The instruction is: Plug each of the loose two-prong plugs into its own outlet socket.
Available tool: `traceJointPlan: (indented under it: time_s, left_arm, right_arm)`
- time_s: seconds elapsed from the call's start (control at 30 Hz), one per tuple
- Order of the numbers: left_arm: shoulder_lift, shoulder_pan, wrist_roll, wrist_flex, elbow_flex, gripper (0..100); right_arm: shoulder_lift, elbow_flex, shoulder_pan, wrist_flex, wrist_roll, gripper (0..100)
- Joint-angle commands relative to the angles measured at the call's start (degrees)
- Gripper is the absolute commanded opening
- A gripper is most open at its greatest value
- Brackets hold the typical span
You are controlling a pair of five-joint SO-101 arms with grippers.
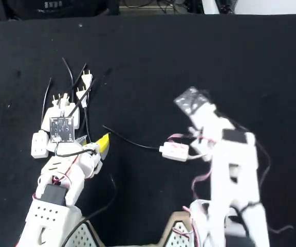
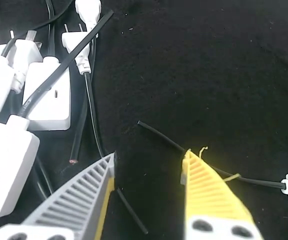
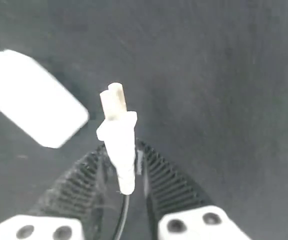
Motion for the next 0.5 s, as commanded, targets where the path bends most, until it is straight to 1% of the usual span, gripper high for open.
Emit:
traceJointPlan:
  time_s: [0.0, 0.17, 0.23, 0.37, 0.47]
  left_arm:
    - [-1.49, 0.31, 0.09, 0.18, -0.84, 22]
    - [-1.49, 0.48, 0.09, 0.18, -0.84, 22]
    - [-1.49, 0.48, 0.26, 0.18, -1.10, 22]
    - [-1.49, 0.57, 0.53, -0.09, -1.36, 22]
    - [-1.49, 0.57, 0.53, -0.18, -1.36, 22]
  right_arm:
    - [-17.19, 4.70, -13.80, 2.20, -7.91, 1.0]
    - [-30.81, 13.76, -28.13, 1.41, -15.74, 1.0]
    - [-33.80, 18.07, -32.88, -1.67, -19.16, 1.0]
    - [-35.30, 26.24, -38.07, -12.31, -26.02, 1.0]
    - [-35.30, 30.46, -41.76, -19.78, -28.22, 1.0]
